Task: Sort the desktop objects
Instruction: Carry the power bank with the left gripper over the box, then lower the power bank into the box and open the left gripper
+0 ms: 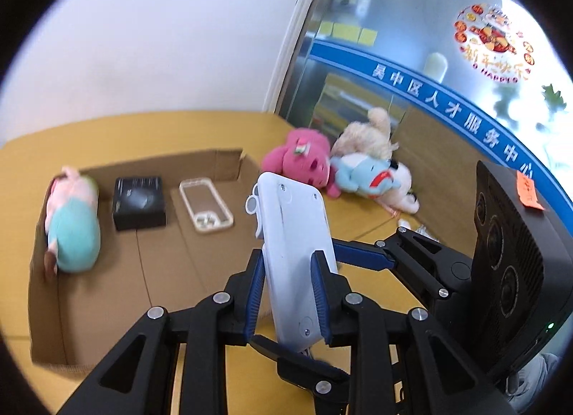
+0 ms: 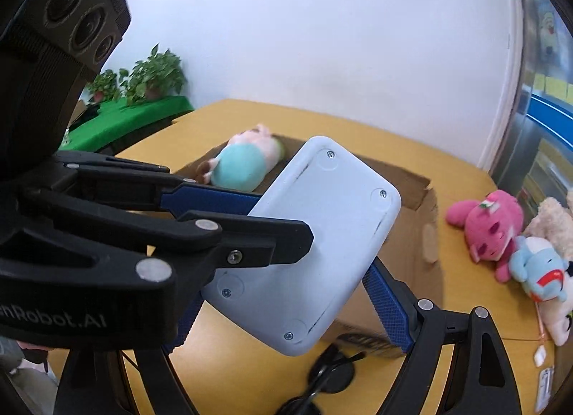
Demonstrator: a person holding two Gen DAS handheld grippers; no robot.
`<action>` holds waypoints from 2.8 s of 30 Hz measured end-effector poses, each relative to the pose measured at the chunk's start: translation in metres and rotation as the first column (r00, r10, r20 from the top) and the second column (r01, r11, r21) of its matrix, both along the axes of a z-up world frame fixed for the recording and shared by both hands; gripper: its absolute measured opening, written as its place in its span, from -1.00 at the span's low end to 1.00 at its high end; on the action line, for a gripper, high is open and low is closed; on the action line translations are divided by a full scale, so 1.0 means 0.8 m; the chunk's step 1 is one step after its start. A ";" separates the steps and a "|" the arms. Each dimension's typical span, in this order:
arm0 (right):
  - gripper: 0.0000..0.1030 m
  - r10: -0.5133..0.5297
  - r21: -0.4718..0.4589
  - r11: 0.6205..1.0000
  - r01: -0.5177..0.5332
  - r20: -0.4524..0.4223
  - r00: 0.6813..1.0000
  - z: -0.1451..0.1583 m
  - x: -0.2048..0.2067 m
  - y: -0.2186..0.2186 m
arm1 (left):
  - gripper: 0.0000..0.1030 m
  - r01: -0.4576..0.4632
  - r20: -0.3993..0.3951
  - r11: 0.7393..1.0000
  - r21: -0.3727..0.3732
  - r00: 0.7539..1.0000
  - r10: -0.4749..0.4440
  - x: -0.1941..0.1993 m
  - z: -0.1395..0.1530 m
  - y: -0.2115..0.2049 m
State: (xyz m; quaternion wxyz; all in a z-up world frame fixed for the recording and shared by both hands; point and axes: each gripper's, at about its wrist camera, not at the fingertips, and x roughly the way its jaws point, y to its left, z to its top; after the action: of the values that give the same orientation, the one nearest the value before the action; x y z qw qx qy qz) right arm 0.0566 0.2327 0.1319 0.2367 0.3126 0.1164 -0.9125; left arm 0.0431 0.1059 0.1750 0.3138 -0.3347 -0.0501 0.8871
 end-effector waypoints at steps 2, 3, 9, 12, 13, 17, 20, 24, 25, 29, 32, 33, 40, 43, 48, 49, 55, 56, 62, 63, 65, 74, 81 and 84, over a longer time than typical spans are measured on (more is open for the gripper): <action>0.64 0.001 0.016 1.000 -0.001 -0.026 1.000 0.013 -0.005 -0.002 | -0.51 -0.009 -0.014 1.000 0.003 1.000 0.009 -0.006 0.011 -0.004; 0.64 0.007 0.020 1.000 -0.006 -0.036 0.999 0.020 -0.010 -0.005 | -0.51 -0.019 -0.026 1.000 0.001 0.999 0.019 -0.009 0.017 -0.008; 0.64 0.086 0.014 0.996 -0.085 -0.046 0.995 0.041 -0.046 -0.047 | -0.51 -0.104 -0.039 0.994 -0.011 0.994 0.104 -0.034 0.031 -0.055; 0.64 0.136 -0.012 0.991 -0.136 -0.011 0.991 0.036 -0.065 -0.078 | -0.51 -0.154 -0.009 0.988 -0.021 0.988 0.153 -0.047 0.022 -0.084; 0.64 0.148 -0.019 0.989 -0.148 0.003 0.989 0.032 -0.070 -0.087 | -0.51 -0.172 0.009 0.985 -0.027 0.985 0.172 -0.053 0.016 -0.097; 0.64 0.214 -0.035 0.977 -0.212 0.076 0.974 0.003 -0.092 -0.139 | -0.51 -0.225 0.087 0.974 -0.041 0.970 0.227 -0.069 -0.012 -0.140; 0.64 0.259 -0.055 0.966 -0.253 0.140 0.956 -0.025 -0.105 -0.171 | -0.51 -0.270 0.137 0.961 -0.064 0.951 0.276 -0.077 -0.037 -0.166; 0.64 0.306 -0.093 0.952 -0.293 0.230 0.924 -0.063 -0.126 -0.201 | -0.52 -0.318 0.202 0.941 -0.120 0.920 0.337 -0.091 -0.069 -0.191; 0.64 0.314 -0.105 0.949 -0.297 0.251 0.915 -0.073 -0.132 -0.208 | -0.52 -0.322 0.218 0.938 -0.129 0.914 0.344 -0.094 -0.076 -0.196; 0.64 0.316 -0.145 0.948 -0.282 0.342 0.885 -0.116 -0.151 -0.220 | -0.52 -0.326 0.307 0.931 -0.163 0.880 0.362 -0.114 -0.116 -0.209; 0.64 0.309 -0.173 0.950 -0.260 0.409 0.859 -0.144 -0.161 -0.225 | -0.51 -0.320 0.349 0.931 -0.178 0.864 0.364 -0.120 -0.138 -0.212; 0.64 0.308 -0.177 0.951 -0.255 0.430 0.849 -0.153 -0.164 -0.226 | -0.49 -0.323 0.357 0.930 -0.178 0.859 0.366 -0.121 -0.144 -0.214; 0.64 0.283 -0.179 0.959 -0.221 0.525 0.803 -0.169 -0.178 -0.238 | -0.50 -0.332 0.369 0.913 -0.237 0.839 0.401 -0.123 -0.147 -0.215; 0.64 0.267 -0.162 0.964 -0.212 0.579 0.770 -0.176 -0.178 -0.246 | -0.49 -0.329 0.395 0.911 -0.250 0.824 0.406 -0.124 -0.155 -0.220; 0.63 0.269 -0.175 0.963 -0.206 0.671 0.690 -0.195 -0.186 -0.259 | -0.57 -0.340 0.399 0.888 -0.310 0.801 0.446 -0.127 -0.158 -0.223; 0.63 0.268 -0.181 0.963 -0.199 0.682 0.680 -0.198 -0.187 -0.260 | -0.57 -0.341 0.399 0.887 -0.313 0.800 0.448 -0.126 -0.158 -0.225; 0.68 0.242 -0.163 0.970 -0.178 0.697 0.675 -0.213 -0.187 -0.257 | -0.63 -0.359 0.370 0.858 -0.367 0.790 0.489 -0.122 -0.157 -0.227; 0.72 0.234 -0.166 0.972 -0.165 0.693 0.681 -0.213 -0.187 -0.252 | -0.60 -0.370 0.364 0.850 -0.375 0.784 0.502 -0.120 -0.156 -0.230; 0.92 0.226 -0.232 0.967 -0.101 0.612 0.758 -0.173 -0.167 -0.200 | -0.58 -0.476 0.256 0.818 -0.322 0.788 0.560 -0.089 -0.122 -0.254; 0.93 0.199 -0.214 0.973 -0.088 0.578 0.791 -0.163 -0.161 -0.187 | -0.54 -0.490 0.224 0.815 -0.309 0.795 0.563 -0.080 -0.113 -0.254; 0.95 0.137 -0.154 0.986 -0.070 0.486 0.863 -0.142 -0.142 -0.162 | -0.12 -0.532 0.142 0.801 -0.274 0.802 0.581 -0.059 -0.091 -0.248; 0.92 -0.040 -0.090 0.994 0.063 0.242 0.969 -0.086 -0.070 -0.073 | -0.35 -0.554 -0.222 0.825 -0.114 0.824 0.522 0.032 -0.031 -0.163; -0.28 -0.034 -0.039 0.998 0.043 0.205 0.978 -0.077 -0.027 -0.052 | -0.75 -0.498 -0.097 0.855 -0.144 0.867 0.489 0.022 -0.055 -0.130; 0.35 -0.055 -0.010 0.998 0.058 0.194 0.980 -0.070 -0.017 -0.043 | 0.44 -0.521 -0.107 0.843 -0.136 0.853 0.510 0.037 -0.056 -0.120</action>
State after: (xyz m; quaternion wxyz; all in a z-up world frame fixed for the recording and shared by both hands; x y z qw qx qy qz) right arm 0.0433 0.1985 0.0758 0.2234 0.4011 0.0769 -0.8850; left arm 0.0727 0.0096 0.1301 0.0373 -0.3030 -0.0566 0.9506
